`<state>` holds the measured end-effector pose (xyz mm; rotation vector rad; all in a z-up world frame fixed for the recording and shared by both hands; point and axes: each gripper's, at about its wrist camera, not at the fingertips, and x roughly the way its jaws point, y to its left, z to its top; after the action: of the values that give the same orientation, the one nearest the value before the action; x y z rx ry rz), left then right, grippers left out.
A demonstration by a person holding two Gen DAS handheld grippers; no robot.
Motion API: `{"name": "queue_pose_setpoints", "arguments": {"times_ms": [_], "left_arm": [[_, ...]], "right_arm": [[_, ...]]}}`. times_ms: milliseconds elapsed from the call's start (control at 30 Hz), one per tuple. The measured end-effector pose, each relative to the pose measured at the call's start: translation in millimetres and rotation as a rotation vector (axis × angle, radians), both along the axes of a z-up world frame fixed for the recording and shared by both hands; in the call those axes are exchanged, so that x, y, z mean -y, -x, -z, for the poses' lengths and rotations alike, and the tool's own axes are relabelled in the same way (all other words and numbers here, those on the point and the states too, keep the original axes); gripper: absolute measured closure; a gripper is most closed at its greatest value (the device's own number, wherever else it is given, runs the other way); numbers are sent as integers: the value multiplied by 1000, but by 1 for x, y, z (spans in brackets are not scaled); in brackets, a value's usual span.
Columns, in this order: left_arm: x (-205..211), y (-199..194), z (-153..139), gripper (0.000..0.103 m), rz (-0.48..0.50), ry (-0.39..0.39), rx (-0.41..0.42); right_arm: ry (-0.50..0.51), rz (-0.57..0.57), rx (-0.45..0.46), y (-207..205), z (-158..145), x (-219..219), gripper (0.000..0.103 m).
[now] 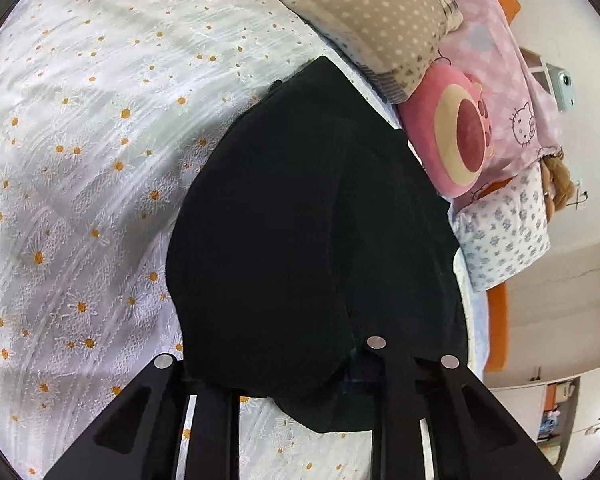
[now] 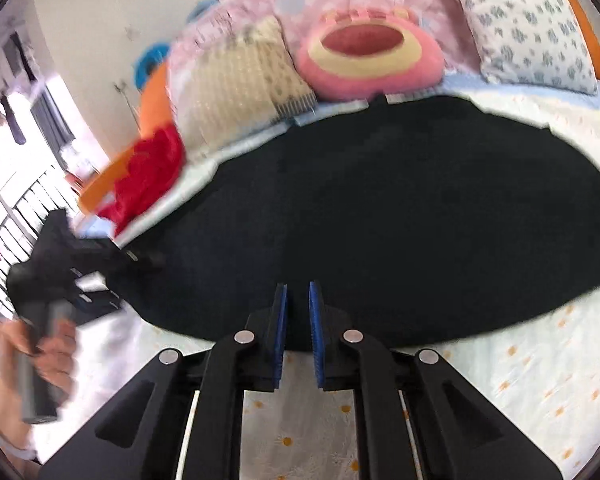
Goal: Fold large clothes
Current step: 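Lift the side edge with both grippers and fold it over the jacket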
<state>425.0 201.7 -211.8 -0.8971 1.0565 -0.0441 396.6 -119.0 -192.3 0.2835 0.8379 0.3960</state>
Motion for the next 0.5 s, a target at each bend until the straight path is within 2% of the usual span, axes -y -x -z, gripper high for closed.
{"name": "queue_pose_setpoints", "arguments": {"times_ms": [67,133,300,367,500], "left_arm": [[0,-2,-1,79,-6,10,-12],[-1,-3,-5,81,-10,34,-20],[12,-8,-37,85,38,-23,15],[20,-11,-51,85,51,-46,17],[50,-26,-88,86,108,-136,20]], "right_arm": [[-13,20,-53,-3,15,1,93],[-59,13,-97,-8,17,8,93],[71,-34,-46,6,14,-3,93],[88,-34,-40,8,15,-4,93],[158,-30,-19,9,16,-13,93]]}}
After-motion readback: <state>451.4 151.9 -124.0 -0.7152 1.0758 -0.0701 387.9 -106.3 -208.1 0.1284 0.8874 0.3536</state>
